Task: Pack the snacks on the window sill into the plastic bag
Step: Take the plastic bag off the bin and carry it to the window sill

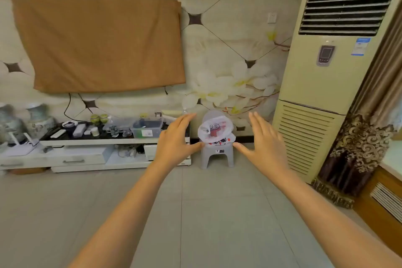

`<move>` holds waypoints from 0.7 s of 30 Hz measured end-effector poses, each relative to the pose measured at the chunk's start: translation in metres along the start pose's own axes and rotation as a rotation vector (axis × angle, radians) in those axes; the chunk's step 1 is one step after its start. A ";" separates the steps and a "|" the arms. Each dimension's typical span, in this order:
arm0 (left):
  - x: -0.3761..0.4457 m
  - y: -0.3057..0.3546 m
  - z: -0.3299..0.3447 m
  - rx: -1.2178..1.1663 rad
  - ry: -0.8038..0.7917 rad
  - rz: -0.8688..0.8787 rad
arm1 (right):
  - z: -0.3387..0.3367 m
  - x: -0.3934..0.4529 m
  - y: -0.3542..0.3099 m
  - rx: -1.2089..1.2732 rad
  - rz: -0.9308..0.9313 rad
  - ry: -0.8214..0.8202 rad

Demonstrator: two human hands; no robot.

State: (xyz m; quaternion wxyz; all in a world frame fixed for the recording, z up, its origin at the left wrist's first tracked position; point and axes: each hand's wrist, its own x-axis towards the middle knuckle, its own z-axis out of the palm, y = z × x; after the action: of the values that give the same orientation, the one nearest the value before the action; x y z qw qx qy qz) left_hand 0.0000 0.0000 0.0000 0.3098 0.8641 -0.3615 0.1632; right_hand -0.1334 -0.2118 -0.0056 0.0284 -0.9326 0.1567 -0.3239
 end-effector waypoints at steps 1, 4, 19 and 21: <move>0.010 -0.003 0.014 0.000 -0.015 -0.009 | 0.013 0.008 0.009 0.016 0.002 -0.023; 0.042 -0.016 0.058 0.003 -0.074 -0.119 | 0.052 0.033 0.043 0.007 0.020 -0.093; 0.228 -0.117 0.223 -0.023 -0.287 -0.258 | 0.236 0.188 0.144 0.021 0.035 -0.370; 0.259 -0.145 0.244 -0.046 -0.335 -0.266 | 0.270 0.218 0.146 0.022 0.037 -0.407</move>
State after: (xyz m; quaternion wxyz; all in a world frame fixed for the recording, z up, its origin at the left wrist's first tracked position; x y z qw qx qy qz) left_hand 0.2970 -0.2157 -0.1135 0.2839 0.9119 -0.2944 -0.0331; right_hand 0.1533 -0.4313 -0.1112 0.0756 -0.9754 0.1615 -0.1300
